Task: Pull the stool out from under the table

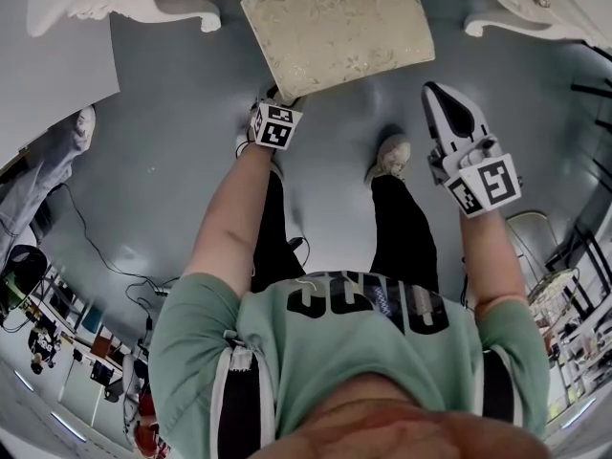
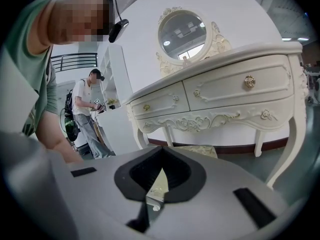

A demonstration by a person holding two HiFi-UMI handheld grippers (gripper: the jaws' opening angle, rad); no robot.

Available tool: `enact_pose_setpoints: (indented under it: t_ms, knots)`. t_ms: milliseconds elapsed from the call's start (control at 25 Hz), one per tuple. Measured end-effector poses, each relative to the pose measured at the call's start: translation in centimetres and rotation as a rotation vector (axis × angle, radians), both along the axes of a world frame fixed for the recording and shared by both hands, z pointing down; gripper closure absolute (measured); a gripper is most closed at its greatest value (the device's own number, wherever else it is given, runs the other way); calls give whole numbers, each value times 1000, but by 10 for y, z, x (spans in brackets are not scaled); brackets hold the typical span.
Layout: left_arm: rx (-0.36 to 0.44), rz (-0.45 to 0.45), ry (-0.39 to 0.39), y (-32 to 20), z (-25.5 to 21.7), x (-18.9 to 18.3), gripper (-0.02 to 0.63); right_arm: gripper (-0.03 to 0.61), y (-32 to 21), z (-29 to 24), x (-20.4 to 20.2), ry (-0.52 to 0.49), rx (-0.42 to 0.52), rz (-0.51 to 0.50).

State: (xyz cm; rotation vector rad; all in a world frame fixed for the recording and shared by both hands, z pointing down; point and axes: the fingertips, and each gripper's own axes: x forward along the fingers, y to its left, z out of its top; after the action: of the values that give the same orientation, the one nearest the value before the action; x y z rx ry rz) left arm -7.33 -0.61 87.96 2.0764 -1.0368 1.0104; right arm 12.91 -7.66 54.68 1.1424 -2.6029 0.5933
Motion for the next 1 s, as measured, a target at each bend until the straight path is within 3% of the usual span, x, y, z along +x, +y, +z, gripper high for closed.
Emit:
enact_pose_setpoints:
  t_ms: [1000]
  knots:
    - [-57, 110, -33, 101, 4, -26, 360, 591, -5, -5, -28, 15, 2, -13]
